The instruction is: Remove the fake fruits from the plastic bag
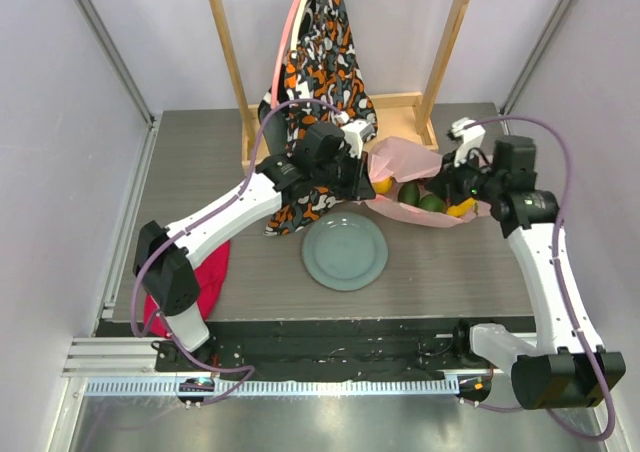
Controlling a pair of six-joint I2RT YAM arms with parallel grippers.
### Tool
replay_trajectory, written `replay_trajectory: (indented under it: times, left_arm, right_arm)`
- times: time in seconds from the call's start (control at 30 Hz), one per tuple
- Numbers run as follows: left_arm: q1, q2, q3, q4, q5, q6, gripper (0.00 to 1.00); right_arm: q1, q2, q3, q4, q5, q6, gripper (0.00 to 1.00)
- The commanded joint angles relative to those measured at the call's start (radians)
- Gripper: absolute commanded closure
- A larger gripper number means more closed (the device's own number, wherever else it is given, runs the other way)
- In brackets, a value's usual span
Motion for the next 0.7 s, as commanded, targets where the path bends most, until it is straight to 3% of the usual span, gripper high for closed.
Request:
replay_trajectory:
  times: [0.0,0.13,0.37,0.4,0.53,0.67]
  left_arm:
    - [0.032,0.016,0.017,0.067,0.015,-0.060,1.00]
    - [0.052,0.025,0.021,0.075,0.017,-0.080,1.00]
    - [0.063,0.025,-0.002,0.086,0.034,-0.078,1.00]
    - [0.066,0.019,-0.009,0.087,0.037,-0.078,1.00]
    - [0.065,-0.002,-0.058,0.087,0.047,-0.074,1.00]
    - [0.066,-0.042,-0.136,0.083,0.057,-0.089,1.00]
  right_arm:
    - [0.064,0.012,-0.030,0.160,0.125,0.008,0.99]
    - [0.113,0.057,-0.047,0.147,0.145,-0.038,0.99]
    - [0.193,0.083,-0.243,0.252,0.573,-0.056,0.99]
    - [0.207,0.077,-0.302,0.260,0.701,-0.052,0.99]
    - [0.218,-0.019,-0.390,0.125,0.629,0.025,0.99]
    - [0.270,-0.083,-0.386,0.073,0.618,0.001,0.99]
